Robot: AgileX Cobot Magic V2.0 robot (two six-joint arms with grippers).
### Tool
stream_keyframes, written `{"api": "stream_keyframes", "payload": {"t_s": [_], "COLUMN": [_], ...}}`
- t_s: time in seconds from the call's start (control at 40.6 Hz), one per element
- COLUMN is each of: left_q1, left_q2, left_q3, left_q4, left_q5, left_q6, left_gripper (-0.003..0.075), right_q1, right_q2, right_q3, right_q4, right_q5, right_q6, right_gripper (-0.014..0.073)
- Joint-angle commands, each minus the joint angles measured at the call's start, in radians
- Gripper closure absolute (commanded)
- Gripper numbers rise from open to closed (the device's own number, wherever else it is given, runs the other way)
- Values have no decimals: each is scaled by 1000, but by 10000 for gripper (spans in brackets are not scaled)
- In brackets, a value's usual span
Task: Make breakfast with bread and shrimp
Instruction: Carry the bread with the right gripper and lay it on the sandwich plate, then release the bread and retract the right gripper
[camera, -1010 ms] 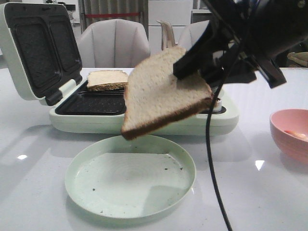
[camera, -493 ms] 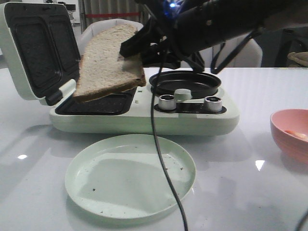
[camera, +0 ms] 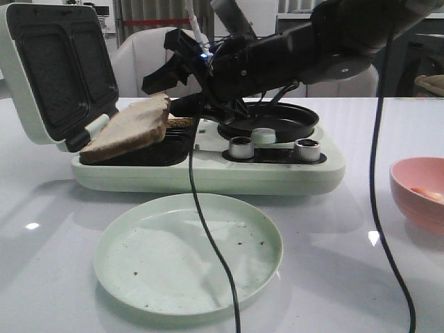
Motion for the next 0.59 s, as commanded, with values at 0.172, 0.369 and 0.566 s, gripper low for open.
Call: {"api": "stream_keyframes", "payload": {"t_s": [0.172, 0.369, 0.566], "left_q1": [-8, -8, -8], "left_q2": [-2, -2, -2], "left_q3": [-24, -24, -24], "left_q4": [8, 8, 12], "left_q5": [-68, -68, -68], "left_q6": [-1, -1, -1], "left_gripper": [158, 158, 158], "right_q1": [-31, -35, -35], "right_q2": [-97, -249, -455], "right_q3": [-44, -44, -44], "right_q4": [64, -455, -1179], "right_q5": [71, -86, 39], "right_q6": [7, 372, 966], "right_gripper": [55, 57, 57]}}
